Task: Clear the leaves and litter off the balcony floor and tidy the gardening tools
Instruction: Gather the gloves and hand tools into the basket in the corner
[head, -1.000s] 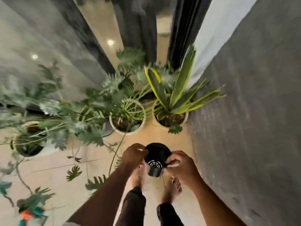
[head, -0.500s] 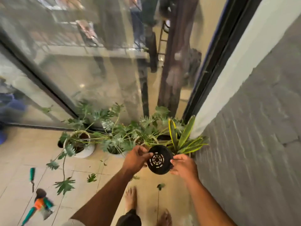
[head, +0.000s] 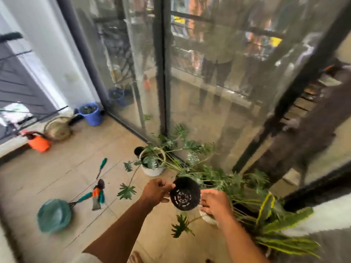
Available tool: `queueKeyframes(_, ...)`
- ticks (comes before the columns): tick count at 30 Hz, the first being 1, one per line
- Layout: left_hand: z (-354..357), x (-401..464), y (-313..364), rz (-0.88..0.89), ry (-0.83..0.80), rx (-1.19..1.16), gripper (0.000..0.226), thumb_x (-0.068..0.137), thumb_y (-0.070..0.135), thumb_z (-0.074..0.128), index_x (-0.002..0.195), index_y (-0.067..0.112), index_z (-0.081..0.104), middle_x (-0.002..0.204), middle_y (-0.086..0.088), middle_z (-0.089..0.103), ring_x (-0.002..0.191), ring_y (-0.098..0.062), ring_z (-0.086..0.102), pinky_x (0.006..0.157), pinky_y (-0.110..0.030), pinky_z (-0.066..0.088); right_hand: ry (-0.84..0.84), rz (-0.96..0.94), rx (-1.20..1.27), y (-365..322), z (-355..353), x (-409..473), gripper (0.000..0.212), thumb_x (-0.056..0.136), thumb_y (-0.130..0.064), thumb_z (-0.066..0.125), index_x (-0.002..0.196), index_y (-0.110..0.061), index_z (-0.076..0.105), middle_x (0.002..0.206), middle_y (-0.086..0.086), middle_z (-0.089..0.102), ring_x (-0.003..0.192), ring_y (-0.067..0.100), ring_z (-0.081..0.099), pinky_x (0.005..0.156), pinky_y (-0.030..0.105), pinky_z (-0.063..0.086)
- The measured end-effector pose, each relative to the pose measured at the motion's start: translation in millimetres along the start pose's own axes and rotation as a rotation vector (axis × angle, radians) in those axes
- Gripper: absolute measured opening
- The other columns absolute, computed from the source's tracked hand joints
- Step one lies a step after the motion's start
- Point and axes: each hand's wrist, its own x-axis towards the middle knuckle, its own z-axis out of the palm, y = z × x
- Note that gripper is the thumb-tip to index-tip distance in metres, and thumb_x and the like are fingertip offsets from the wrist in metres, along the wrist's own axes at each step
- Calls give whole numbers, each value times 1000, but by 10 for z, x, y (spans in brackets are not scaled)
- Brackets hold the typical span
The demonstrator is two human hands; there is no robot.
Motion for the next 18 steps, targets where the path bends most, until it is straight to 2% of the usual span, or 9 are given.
queueKeyframes(2,-416,85,-56,-35,63,-61,25,94,27,83,91,8,68,76,-8,76,68,-19,74,66,-38,66,-59,15,-35,-185,428,39,16,97,1,58,103,-3,73,84,19,77,73,29,72,74,45,62)
queueKeyframes(4,-849,179,-126,-63,86,-116,24,96,30,81,89,9,71,82,-11,79,75,-26,78,75,-49,68,-98,38,-66,-325,879,106,16,98,5,57,104,1,71,79,20,70,73,30,65,67,42,56)
queueKeyframes(6,-1225,250,-139,-84,115,-136,19,100,26,75,93,8,74,89,-12,81,82,-29,80,77,-49,68,-122,59,-88,-448,1289,157,18,98,4,56,107,2,72,75,18,69,74,30,63,68,43,54)
queueKeyframes(8,-1657,351,-159,-112,135,-161,12,100,16,69,94,9,77,91,-10,81,82,-25,79,77,-44,68,-160,77,-110,-554,1744,247,19,97,1,57,108,-1,72,74,14,73,74,30,66,71,43,56)
queueKeyframes(12,-2442,566,-203,-130,134,-180,16,96,12,67,101,14,82,103,-12,81,95,-30,80,88,-54,65,-213,34,-139,-858,2477,288,15,95,-1,64,103,-7,76,87,17,79,88,38,76,70,42,62)
queueKeyframes(15,-2817,727,-190,-149,175,-204,22,100,9,61,102,15,82,105,-10,80,94,-28,78,84,-47,67,-264,6,-162,-1058,2873,323,17,97,-4,63,104,-11,76,96,15,80,94,34,77,73,41,65)
queueKeyframes(18,-3062,927,-96,-152,214,-236,17,101,9,63,103,12,80,100,-8,79,94,-24,76,73,-36,65,-281,13,-185,-1248,3204,423,16,99,-6,63,106,-11,76,97,14,80,92,29,78,67,35,63)
